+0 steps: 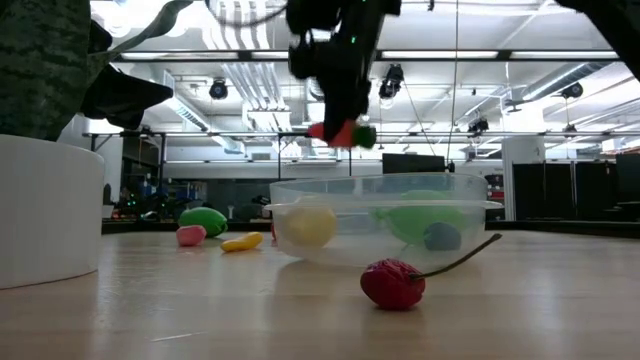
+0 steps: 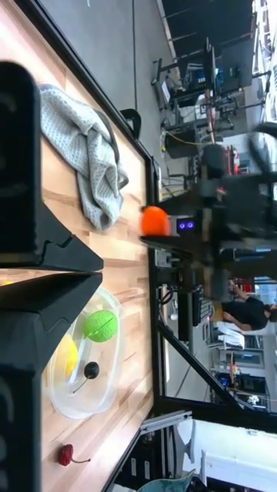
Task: Pick and placing Produce into tupperware
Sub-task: Put the carrot into the container
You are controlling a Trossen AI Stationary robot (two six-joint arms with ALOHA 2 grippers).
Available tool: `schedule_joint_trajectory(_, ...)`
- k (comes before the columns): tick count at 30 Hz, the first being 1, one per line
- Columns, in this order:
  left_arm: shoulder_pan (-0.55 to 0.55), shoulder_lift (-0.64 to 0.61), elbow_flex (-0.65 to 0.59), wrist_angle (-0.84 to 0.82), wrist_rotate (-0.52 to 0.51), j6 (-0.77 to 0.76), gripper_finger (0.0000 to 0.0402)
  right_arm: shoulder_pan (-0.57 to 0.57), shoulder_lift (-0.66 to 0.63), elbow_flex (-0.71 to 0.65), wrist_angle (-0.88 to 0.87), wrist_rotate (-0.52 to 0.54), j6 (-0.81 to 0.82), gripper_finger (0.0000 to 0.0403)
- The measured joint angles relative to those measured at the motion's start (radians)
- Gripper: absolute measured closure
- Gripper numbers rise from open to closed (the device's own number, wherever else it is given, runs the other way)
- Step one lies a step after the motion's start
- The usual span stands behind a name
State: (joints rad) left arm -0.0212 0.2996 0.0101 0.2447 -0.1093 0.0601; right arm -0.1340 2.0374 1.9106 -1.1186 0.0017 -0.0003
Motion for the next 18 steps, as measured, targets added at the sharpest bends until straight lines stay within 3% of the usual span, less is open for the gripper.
schedule_joint_trajectory(10, 0.0, -0.001, 0.0, 0.0, -0.004, 0.0, 0.0402, 0.073, -0.16, 0.0, 0.031, 0.003, 0.001, 0.0257)
schedule_joint_trajectory(18, 0.0, -0.001, 0.0, 0.0, -0.004, 0.0, 0.0402, 0.148, -0.235, -0.002, 0.034, 0.076, 0.043, 0.0257)
